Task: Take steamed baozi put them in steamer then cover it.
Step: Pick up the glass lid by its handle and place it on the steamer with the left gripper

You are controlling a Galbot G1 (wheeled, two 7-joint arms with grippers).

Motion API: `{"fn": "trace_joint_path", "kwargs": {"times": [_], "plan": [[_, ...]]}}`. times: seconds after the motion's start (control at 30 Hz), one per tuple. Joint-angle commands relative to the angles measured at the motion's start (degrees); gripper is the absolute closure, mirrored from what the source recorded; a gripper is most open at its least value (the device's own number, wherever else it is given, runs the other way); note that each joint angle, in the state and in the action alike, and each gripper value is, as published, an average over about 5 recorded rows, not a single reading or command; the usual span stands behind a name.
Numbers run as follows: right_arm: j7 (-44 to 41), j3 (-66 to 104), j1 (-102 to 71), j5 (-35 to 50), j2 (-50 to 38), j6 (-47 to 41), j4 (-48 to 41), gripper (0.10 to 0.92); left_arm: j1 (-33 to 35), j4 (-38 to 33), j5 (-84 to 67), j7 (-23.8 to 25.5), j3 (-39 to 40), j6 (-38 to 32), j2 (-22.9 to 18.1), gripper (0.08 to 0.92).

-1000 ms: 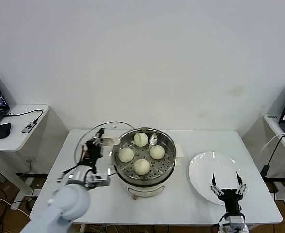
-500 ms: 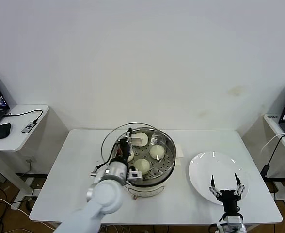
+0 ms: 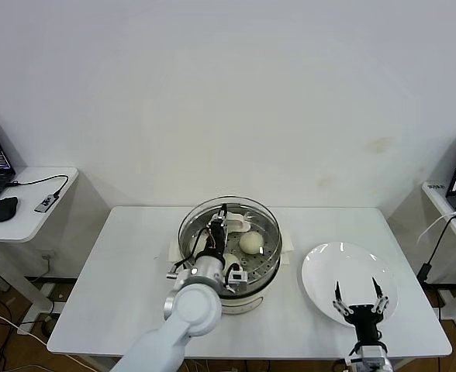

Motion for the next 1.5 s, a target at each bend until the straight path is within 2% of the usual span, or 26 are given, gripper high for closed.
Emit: {"fn": "trace_joint_path", "kwargs": {"times": [0.03,1.17,1.37,1.5], "plan": [[0.0,0.06,-0.13,0.06,-0.21,0.12,-0.07,0.203,-0.07,1.9,1.94,0.22,0.77,-0.07,-2.48,0.857],[-0.38,-0.82,-0.22,0.53,-0.68,0.71,-0.86,0.203,2.66,4.63,2.79,-2.76,-1.54,-2.02,-3.43,0.857],[-0.41,-0.95,-0.14,0.43,-0.65,0.72,-1.05,0.203,3.89,2.59,2.43,-2.9,-1.77,-2.03,-3.61,0.857],[-0.43,-1.14,-0.15,0.3,-0.54,0.69,-1.03,0.203,5.42,-0.14,1.93,-2.97,-1.9,-1.97,-3.46,0.814]]}}
